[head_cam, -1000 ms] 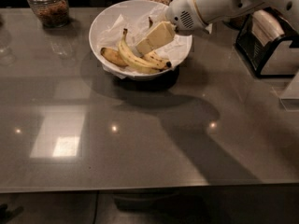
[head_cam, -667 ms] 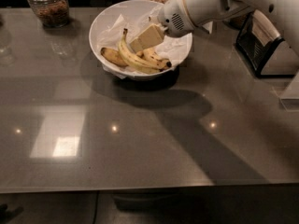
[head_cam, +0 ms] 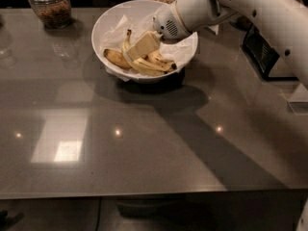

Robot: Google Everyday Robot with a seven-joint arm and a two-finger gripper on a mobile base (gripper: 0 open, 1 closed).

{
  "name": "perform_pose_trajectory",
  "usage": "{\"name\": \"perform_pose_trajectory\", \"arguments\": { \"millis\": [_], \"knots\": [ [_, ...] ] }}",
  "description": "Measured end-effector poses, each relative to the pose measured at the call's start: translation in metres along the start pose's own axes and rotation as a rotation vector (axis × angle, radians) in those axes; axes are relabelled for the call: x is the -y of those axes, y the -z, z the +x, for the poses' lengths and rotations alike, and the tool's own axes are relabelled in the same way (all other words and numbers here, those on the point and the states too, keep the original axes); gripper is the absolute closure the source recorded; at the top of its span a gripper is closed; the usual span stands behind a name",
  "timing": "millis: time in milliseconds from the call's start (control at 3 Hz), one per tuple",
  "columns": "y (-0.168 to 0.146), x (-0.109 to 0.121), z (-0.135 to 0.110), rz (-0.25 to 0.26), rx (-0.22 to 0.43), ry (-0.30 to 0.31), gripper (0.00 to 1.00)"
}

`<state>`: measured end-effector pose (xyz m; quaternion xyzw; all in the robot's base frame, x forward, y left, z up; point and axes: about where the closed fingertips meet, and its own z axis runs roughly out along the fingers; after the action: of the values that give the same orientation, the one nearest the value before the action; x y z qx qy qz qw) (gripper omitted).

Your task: Pick banana from white bowl

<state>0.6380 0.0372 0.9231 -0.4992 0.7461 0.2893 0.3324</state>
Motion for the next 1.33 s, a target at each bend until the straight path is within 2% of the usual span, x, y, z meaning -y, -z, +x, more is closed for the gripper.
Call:
{"name": "perform_pose_trajectory", "arguments": {
  "millis": [1000, 1333],
  "knots": [
    [-0.034, 0.021, 0.024, -0.011, -0.102, -0.041, 0.4],
    [-0.04, 0.022, 0.033, -0.014, -0.141, -0.049, 0.43]
  ]
}}
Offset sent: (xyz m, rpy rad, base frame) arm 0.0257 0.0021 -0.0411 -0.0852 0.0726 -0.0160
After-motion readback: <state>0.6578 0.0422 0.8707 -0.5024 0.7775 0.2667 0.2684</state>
